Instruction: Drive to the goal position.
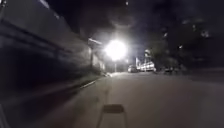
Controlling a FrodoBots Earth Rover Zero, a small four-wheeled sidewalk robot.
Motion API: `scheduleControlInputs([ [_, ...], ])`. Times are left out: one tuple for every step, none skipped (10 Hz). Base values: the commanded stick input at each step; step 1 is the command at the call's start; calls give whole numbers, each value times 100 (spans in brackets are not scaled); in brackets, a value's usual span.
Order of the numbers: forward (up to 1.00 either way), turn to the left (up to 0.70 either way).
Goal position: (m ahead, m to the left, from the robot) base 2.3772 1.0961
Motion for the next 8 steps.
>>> scheduleControlInputs([
  [70, 0],
  [70, 0],
  [70, 0],
  [70, -13],
  [70, -25],
  [70, -35],
  [70, -35],
  [70, -35],
])
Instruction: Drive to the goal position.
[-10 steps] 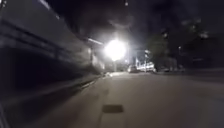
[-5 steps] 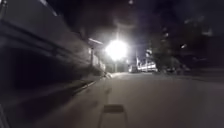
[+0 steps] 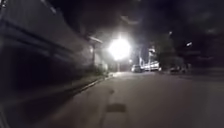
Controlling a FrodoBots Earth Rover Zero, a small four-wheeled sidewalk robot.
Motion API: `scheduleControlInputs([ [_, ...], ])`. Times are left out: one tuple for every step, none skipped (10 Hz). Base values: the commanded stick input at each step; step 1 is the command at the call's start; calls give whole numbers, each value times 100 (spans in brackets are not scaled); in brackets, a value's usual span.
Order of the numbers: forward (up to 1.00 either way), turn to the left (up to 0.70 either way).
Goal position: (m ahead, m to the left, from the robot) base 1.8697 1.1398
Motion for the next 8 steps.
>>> scheduleControlInputs([
  [70, -35],
  [70, -35],
  [70, -35],
  [70, -35],
  [70, -35],
  [70, -35],
  [70, -35],
  [70, -35],
])
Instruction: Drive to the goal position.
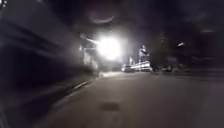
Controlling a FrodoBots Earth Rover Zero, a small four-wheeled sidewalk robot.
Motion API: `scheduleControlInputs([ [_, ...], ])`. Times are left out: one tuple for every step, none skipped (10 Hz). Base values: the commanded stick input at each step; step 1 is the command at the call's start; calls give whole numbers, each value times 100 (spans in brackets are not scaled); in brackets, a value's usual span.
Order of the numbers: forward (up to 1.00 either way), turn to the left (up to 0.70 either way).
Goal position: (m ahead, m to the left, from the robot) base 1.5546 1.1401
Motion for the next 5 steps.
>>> scheduleControlInputs([
  [70, -35],
  [70, -25],
  [70, -5],
  [70, 0],
  [70, 0],
])
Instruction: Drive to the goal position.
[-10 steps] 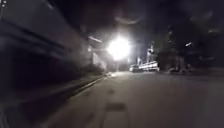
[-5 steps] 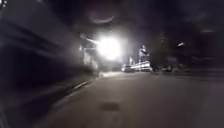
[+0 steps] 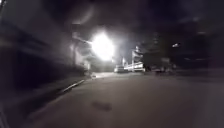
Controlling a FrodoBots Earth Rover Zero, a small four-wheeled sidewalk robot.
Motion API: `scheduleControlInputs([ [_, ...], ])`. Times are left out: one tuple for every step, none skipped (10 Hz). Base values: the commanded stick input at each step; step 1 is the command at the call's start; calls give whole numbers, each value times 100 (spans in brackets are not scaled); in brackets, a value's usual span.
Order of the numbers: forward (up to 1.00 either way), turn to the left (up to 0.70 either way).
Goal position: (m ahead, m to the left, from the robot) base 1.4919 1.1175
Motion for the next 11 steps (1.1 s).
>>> scheduleControlInputs([
  [70, 0],
  [70, 0],
  [70, 0],
  [70, 0],
  [70, 0],
  [70, 0],
  [70, 0],
  [70, 0],
  [70, 0],
  [70, 0],
  [70, 0],
])
